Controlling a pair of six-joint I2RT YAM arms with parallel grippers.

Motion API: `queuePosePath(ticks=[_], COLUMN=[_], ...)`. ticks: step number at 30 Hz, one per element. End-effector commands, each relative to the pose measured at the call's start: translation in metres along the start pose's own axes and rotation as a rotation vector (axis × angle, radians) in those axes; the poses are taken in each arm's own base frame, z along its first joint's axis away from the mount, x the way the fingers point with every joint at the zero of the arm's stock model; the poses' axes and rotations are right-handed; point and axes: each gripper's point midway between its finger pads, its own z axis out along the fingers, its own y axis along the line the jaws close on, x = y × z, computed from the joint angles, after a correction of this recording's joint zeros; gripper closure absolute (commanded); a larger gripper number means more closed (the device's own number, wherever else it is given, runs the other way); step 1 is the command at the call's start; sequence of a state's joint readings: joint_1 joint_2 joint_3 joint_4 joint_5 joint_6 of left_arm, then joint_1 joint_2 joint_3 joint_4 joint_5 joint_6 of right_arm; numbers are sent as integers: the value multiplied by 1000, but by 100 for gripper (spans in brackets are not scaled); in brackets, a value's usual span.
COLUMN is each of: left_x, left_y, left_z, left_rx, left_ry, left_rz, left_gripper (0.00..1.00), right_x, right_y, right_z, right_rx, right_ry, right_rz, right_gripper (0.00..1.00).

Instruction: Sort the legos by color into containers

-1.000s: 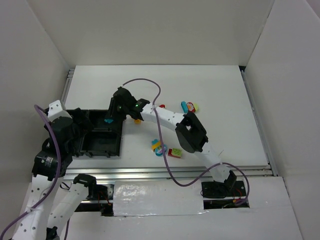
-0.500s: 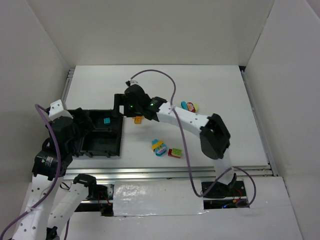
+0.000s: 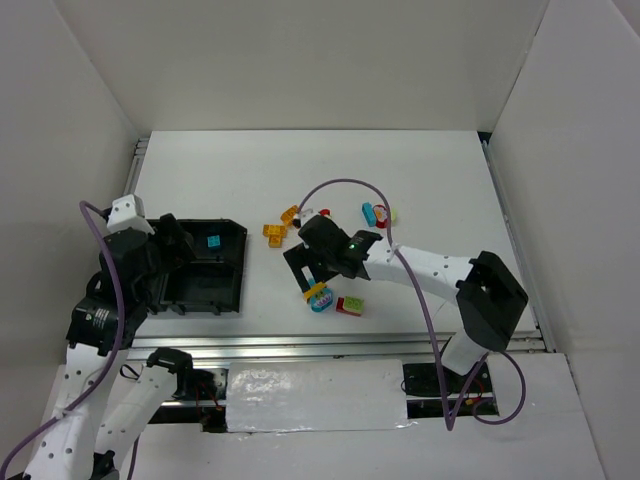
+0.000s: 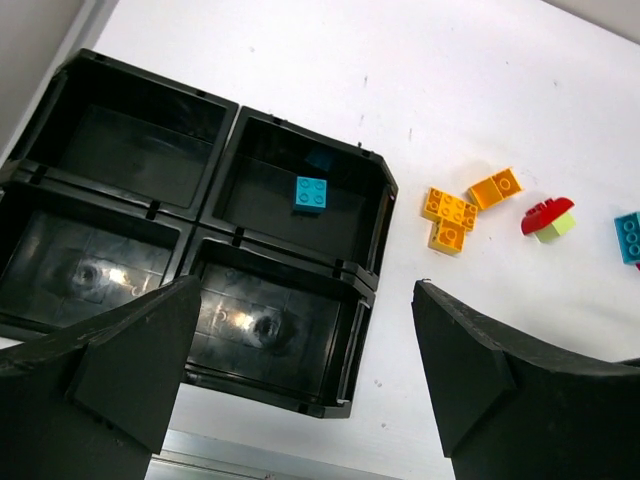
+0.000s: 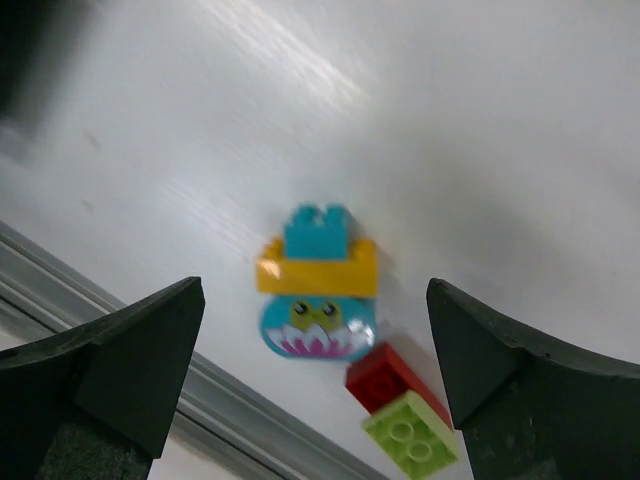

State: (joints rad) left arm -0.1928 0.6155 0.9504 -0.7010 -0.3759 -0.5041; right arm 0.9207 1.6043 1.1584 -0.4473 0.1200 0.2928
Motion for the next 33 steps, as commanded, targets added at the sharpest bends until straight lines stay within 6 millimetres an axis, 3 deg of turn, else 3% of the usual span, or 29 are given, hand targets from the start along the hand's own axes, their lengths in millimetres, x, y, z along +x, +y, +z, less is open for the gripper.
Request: queuePosePath(ticks=[1,4,9,16,21,26,29,31,32,33], left_x=[-7,-4,-1,0,1,1,1,1,1,2], left_y=[-14,-16,-18,-20,-21,-21,-21,-22,-22,-22], left_z=[4,8,10,11,12,12,12,12,12,12], left_rx=[64,71,78,85,90,93,94,96,96,95], left_ry=[-15,3,14,22,29,27,28,28,28,30], left_rz=[19,28,34,38,43,42,44,44,44,44], left_gripper=[1,1,1,1,1,1,1,0,1,1], right_x=[11,37,59,67,62,67,68,67,66,63], right_y=[-3,-4,-4,6,11,10,6,4,5,6], right_z=[-17,-14,-5,11,21,33,35,34,32,31], right_rx=[-9,0,14,-3,-14,20,50,62,58,55], right_ry=[8,60,100,102,85,128,126,121,111,101], right_rz=[-61,-72,-74,-105,-117,-132,-130,-128,-126,-124], right_gripper=[1,0,1,4,7,15,27,41,65,74])
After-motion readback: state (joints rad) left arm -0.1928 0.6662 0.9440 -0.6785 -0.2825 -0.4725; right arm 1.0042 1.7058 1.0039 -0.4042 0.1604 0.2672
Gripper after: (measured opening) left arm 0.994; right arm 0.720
